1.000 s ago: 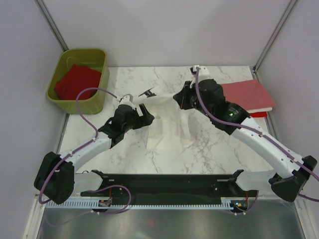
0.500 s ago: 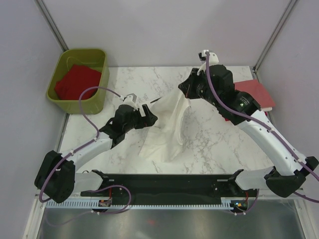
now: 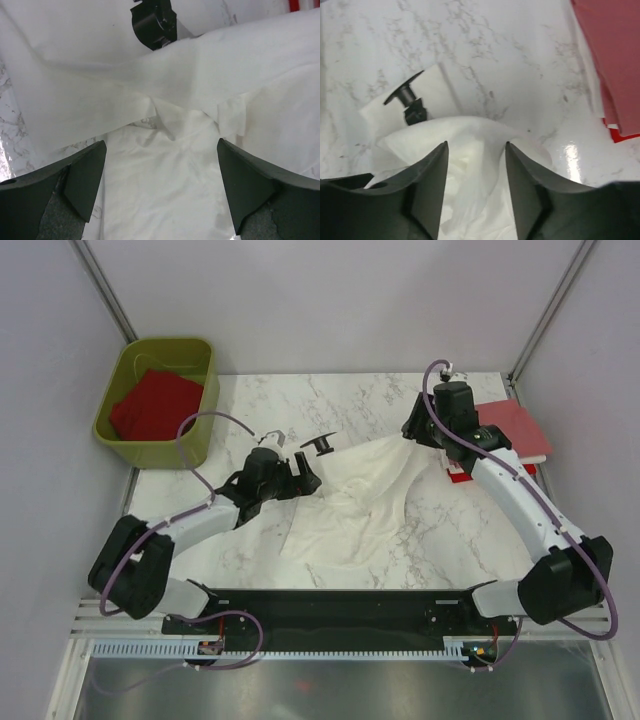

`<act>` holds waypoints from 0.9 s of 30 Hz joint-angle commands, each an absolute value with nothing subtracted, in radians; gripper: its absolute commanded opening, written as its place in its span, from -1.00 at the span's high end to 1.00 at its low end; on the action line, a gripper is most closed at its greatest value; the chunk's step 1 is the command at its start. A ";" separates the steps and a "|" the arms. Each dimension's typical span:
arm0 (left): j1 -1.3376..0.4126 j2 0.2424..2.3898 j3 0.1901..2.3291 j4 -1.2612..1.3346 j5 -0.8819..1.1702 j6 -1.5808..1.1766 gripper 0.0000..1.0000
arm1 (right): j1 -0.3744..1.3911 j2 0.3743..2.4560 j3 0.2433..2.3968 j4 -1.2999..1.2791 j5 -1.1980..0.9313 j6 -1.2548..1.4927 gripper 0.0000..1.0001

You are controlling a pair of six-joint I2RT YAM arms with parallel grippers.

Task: Fold and stack the t-shirts
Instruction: Flatten the tshirt out

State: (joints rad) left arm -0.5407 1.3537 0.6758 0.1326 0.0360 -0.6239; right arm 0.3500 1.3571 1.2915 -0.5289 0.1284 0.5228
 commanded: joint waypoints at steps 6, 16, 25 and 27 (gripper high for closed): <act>-0.543 1.640 0.888 0.109 0.066 -0.552 -0.96 | 0.288 1.355 1.059 -0.372 0.000 0.506 -0.47; -0.543 1.697 0.953 0.037 0.104 -0.578 -0.95 | 0.371 1.293 0.726 -0.210 -0.137 0.509 -0.34; -0.543 1.652 0.933 0.034 0.083 -0.580 -0.95 | 0.400 1.272 0.577 -0.092 -0.178 0.557 -0.18; -0.541 1.651 0.933 0.034 0.086 -0.580 -0.95 | 0.402 1.263 0.563 -0.081 -0.169 0.569 -0.06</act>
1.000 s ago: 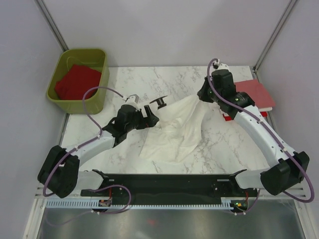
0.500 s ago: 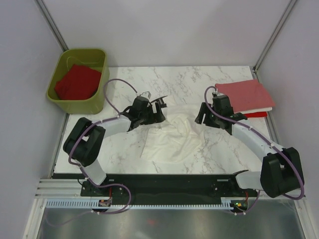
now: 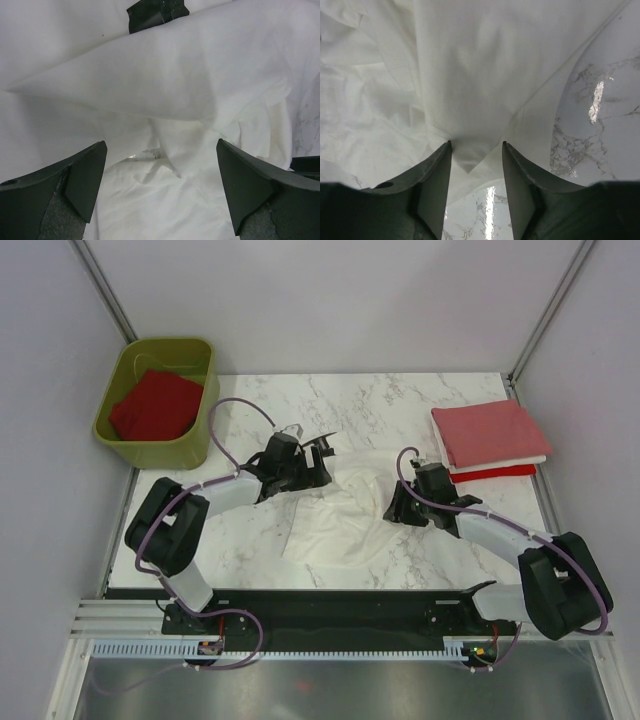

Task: Fold and stack the t-shirts
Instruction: Flatten the tshirt out

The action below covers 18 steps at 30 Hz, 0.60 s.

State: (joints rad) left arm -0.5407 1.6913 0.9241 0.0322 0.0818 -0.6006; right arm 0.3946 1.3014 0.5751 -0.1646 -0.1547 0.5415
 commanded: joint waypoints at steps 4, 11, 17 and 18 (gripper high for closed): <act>-0.541 1.640 0.930 0.034 0.089 -0.583 -0.95 | 0.402 1.241 0.558 -0.074 -0.201 0.592 0.00; -0.541 1.623 0.922 0.034 0.089 -0.586 -0.95 | 0.403 1.223 0.561 -0.057 -0.219 0.620 -0.14; -0.541 1.614 0.917 0.034 0.084 -0.586 -0.95 | 0.405 1.249 0.584 -0.046 -0.232 0.623 0.55; -0.543 1.612 0.919 0.034 0.084 -0.587 -0.95 | 0.405 1.249 0.586 -0.046 -0.233 0.623 0.55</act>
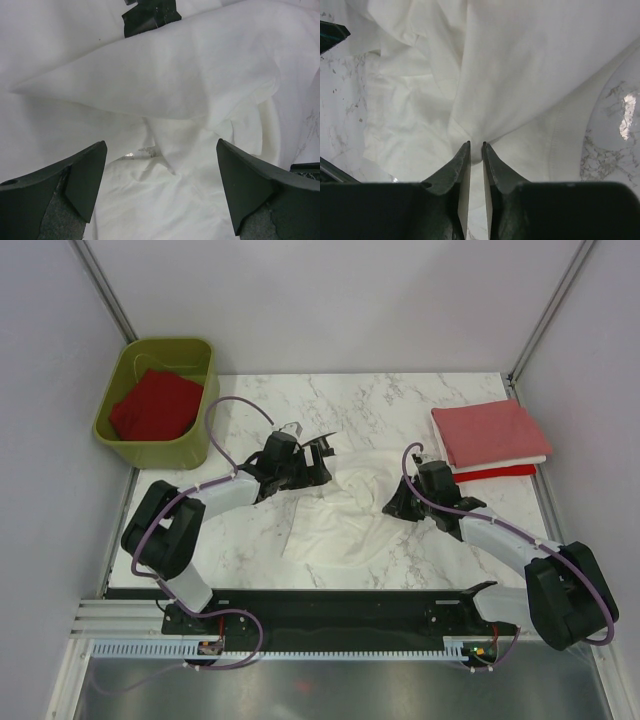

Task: Fold and stack the t-shirts
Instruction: Flatten the tshirt out

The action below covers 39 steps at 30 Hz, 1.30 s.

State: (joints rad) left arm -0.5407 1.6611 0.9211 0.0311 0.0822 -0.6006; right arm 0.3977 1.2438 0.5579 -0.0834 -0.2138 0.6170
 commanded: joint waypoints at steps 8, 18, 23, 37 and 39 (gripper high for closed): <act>-0.543 1.606 0.916 0.034 0.083 -0.588 -0.95 | 0.403 1.230 0.577 -0.064 -0.241 0.615 0.36; -0.543 1.601 0.913 0.034 0.081 -0.588 -0.95 | 0.428 1.169 0.505 -0.032 -0.250 0.643 -0.12; -0.542 1.597 0.910 0.034 0.077 -0.586 -0.95 | 0.456 1.158 0.505 -0.049 -0.196 0.635 -0.18; -0.541 1.591 0.908 0.034 0.078 -0.586 -0.95 | 0.494 1.276 0.560 -0.023 -0.147 0.634 0.38; -0.541 1.589 0.910 0.034 0.078 -0.586 -0.95 | 0.494 1.276 0.566 -0.029 -0.144 0.623 0.75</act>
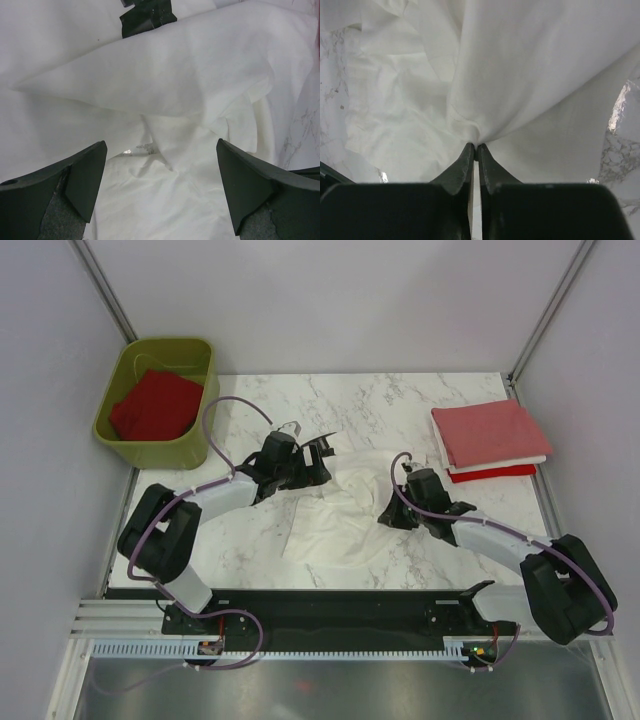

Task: Fold and stack the t-shirts
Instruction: Flatten the tshirt out

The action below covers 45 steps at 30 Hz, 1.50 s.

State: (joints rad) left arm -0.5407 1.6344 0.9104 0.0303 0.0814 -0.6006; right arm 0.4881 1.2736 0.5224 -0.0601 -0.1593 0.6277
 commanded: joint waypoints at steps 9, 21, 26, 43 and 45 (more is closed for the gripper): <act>-0.545 1.574 0.897 0.043 0.077 -0.584 -0.95 | 0.494 1.169 0.756 -0.230 -0.043 0.569 1.00; -0.615 1.457 0.801 0.253 0.182 -0.497 -0.99 | 0.495 1.121 1.065 -0.514 -0.006 0.495 1.00; -0.684 1.453 0.811 0.273 0.173 -0.439 -0.99 | 0.495 1.071 0.951 -0.493 0.018 0.500 1.00; -0.701 1.509 0.861 0.209 0.179 -0.439 -0.99 | 0.440 1.109 0.512 -0.131 0.037 0.549 -0.07; -0.701 1.509 0.862 0.209 0.176 -0.439 -0.98 | 0.440 1.118 0.508 -0.123 0.054 0.535 -0.18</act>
State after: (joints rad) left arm -0.6964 1.5082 0.8227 0.2108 0.1780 -0.4835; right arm 0.4427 1.1080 0.5182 -0.2302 0.0467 0.5392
